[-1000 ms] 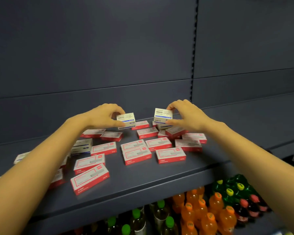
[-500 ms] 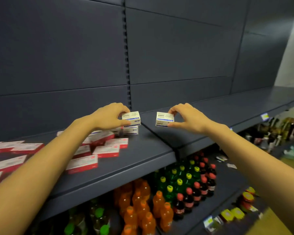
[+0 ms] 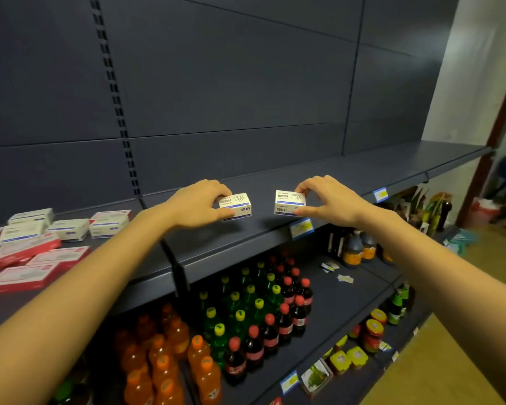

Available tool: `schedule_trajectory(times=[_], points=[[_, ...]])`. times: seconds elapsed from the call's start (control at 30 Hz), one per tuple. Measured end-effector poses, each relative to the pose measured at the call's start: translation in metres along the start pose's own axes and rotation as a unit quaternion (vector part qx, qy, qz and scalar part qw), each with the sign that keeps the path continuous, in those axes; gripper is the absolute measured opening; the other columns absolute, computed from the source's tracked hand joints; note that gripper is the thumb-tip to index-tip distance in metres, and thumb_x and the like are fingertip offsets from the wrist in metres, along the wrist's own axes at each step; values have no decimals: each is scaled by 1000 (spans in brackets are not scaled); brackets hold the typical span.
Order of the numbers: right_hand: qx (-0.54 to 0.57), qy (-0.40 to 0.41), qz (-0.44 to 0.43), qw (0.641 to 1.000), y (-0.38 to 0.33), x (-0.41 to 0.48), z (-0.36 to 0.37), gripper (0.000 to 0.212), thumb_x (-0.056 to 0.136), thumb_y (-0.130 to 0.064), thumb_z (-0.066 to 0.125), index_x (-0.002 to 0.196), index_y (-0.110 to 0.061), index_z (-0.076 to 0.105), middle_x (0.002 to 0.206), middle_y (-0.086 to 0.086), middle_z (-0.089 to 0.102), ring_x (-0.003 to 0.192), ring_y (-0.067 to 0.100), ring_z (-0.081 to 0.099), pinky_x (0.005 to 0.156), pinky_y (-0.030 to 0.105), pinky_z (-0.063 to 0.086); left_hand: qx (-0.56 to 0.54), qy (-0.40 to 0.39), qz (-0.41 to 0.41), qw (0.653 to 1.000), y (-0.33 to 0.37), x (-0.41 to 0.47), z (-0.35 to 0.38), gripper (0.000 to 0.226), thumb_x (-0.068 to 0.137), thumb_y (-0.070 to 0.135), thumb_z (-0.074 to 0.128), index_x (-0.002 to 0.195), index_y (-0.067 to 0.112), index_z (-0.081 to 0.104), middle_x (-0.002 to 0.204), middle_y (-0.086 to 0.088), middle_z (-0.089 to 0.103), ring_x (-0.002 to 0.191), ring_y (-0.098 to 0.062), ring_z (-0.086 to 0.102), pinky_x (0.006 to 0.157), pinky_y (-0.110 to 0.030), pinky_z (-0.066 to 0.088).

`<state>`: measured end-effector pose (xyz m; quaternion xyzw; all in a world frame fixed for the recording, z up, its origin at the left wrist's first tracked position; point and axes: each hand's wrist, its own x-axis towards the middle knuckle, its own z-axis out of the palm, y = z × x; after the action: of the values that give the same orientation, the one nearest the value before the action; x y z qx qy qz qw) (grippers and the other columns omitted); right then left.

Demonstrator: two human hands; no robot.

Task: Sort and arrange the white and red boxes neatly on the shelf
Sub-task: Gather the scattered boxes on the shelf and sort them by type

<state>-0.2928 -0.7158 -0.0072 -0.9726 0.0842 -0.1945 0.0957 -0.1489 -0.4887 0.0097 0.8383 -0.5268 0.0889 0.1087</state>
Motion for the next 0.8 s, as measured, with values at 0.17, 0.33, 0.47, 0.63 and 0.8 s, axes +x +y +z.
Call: schedule_trajectory(times=[0.17,0.33,0.47,0.63,0.8], points=[[10,0,8,1000,56,8,-1,39,82,-40,65,115,-24,53,115,-5,55,94,7,37,77,26,32,8,-4,10,1000,19,50,22,40,88,37,54,122,15,53,121,-3,57,106,-17,51,88,-41,46],[11,-13,-12,1000,101,38,8,39,82,-40,65,116,-25,52,117,-7,55,96,5,37,79,25,33,17,3,-9,1000,18,89,51,40,88,40,54,121,18,52,121,0,57,106,-15,50,87,-38,47],[26,-37,-49,998,122,68,19,40,83,-41,63,117,-25,51,120,-6,55,100,6,40,81,25,37,4,4,-31,1000,12,106,68,38,88,40,54,120,20,52,119,1,57,106,-15,51,87,-36,47],[70,-63,-103,990,128,101,31,40,83,-40,63,118,-26,51,121,-7,56,101,7,42,82,26,39,-7,10,-65,998,8,113,73,39,88,41,53,121,20,51,122,2,57,107,-14,50,88,-30,44],[100,-93,-161,977,127,123,40,38,83,-41,63,117,-28,52,119,-10,56,99,8,44,81,24,42,-30,1,-112,993,8,111,81,39,90,38,51,124,19,49,125,1,55,110,-13,49,92,-26,41]])
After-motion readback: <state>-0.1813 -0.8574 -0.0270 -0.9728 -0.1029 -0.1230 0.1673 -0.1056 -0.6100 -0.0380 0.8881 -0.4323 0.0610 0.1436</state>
